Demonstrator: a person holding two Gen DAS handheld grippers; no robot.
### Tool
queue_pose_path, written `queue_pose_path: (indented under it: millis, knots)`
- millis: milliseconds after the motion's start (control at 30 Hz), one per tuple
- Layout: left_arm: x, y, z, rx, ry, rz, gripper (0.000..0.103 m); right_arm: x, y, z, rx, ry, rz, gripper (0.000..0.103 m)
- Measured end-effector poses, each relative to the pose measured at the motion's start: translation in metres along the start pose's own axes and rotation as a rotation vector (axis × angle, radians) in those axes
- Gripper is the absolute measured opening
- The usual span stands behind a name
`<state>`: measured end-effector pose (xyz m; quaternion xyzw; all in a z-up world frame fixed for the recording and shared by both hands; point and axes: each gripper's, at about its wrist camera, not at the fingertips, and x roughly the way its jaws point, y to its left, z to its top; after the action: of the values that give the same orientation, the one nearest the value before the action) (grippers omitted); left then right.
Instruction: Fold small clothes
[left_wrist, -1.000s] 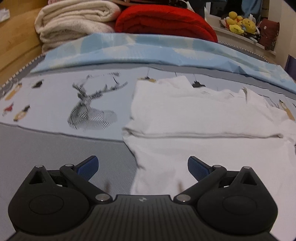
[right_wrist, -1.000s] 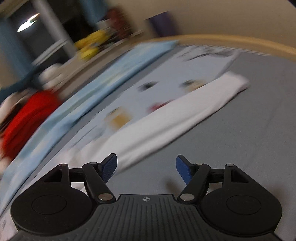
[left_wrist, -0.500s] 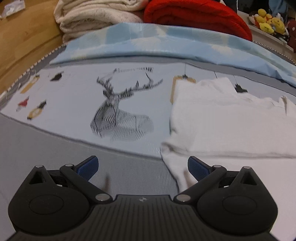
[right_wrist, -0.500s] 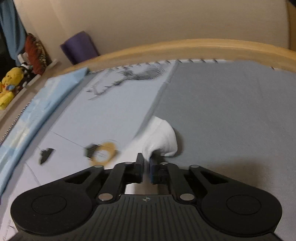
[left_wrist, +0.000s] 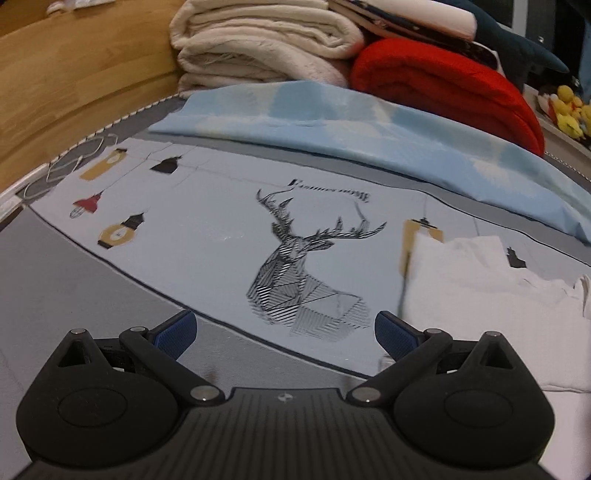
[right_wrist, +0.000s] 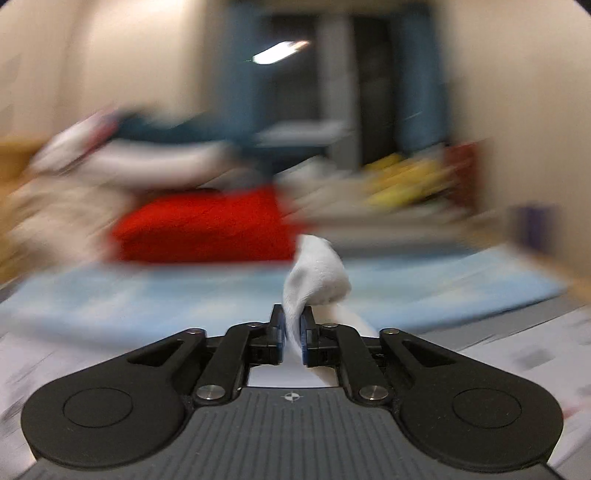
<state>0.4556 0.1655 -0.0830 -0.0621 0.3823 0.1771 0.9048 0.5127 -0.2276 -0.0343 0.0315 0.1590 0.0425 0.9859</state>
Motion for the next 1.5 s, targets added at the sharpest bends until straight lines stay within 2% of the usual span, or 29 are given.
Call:
queue_pose_path:
  millis: [67,100,133,200,233,333,433,533,667,833,967,1033,1167,1267,1400,1433,1467,1500]
  knots:
    - [0.004,0.007,0.000,-0.017,0.019,0.002,0.103,0.014,0.062,-0.051,-0.065,0.214,0.163,0.071]
    - [0.006,0.009,0.000,-0.023,0.029,0.001,0.103,0.015,0.083,-0.075,-0.120,0.303,0.201,0.066]
    - [0.007,0.012,-0.001,-0.026,0.035,-0.002,0.103,0.009,0.096,-0.098,-0.196,0.356,0.227,0.063]
    - [0.007,0.015,-0.002,-0.018,0.031,-0.017,0.103,-0.006,0.093,-0.114,-0.282,0.350,0.220,0.064]
    - [0.005,0.015,-0.003,-0.011,0.024,-0.022,0.103,-0.017,0.084,-0.114,-0.291,0.341,0.179,0.065]
    - [0.001,0.013,-0.003,-0.013,0.017,-0.088,0.103,-0.048,0.023,-0.096,-0.163,0.343,0.045,0.068]
    - [-0.005,0.003,-0.004,-0.035,0.034,-0.219,0.103,-0.073,-0.042,-0.080,0.009,0.339,-0.099,0.071]
    - [-0.011,-0.028,-0.003,-0.001,0.063,-0.352,0.103,-0.093,-0.085,-0.081,0.127,0.334,-0.188,0.073]
    - [0.003,-0.095,0.003,0.098,0.139,-0.418,0.103,-0.084,-0.111,-0.087,0.178,0.324,-0.234,0.073]
    - [0.049,-0.168,0.002,0.134,0.295,-0.392,0.103,-0.060,-0.120,-0.095,0.160,0.349,-0.286,0.073]
    - [0.078,-0.185,-0.003,0.094,0.400,-0.383,0.102,-0.055,-0.130,-0.093,0.179,0.360,-0.275,0.073]
    - [0.079,-0.188,-0.003,0.087,0.397,-0.403,0.101,-0.055,-0.132,-0.092,0.172,0.360,-0.273,0.073]
    - [0.075,-0.192,-0.002,0.049,0.432,-0.514,0.096,-0.055,-0.133,-0.093,0.175,0.367,-0.279,0.073]
    - [0.079,-0.201,-0.008,0.077,0.459,-0.462,0.096,-0.055,-0.135,-0.095,0.194,0.378,-0.278,0.073]
    - [0.075,-0.211,-0.012,0.087,0.461,-0.460,0.097,-0.056,-0.136,-0.095,0.196,0.375,-0.290,0.073]
    - [0.074,-0.214,-0.013,0.085,0.454,-0.464,0.087,-0.055,-0.137,-0.094,0.196,0.372,-0.297,0.073]
    - [0.072,-0.218,-0.012,0.100,0.439,-0.463,0.060,-0.055,-0.139,-0.094,0.198,0.371,-0.303,0.073]
    - [0.069,-0.221,-0.010,0.117,0.419,-0.437,0.041,-0.055,-0.140,-0.094,0.204,0.370,-0.309,0.073]
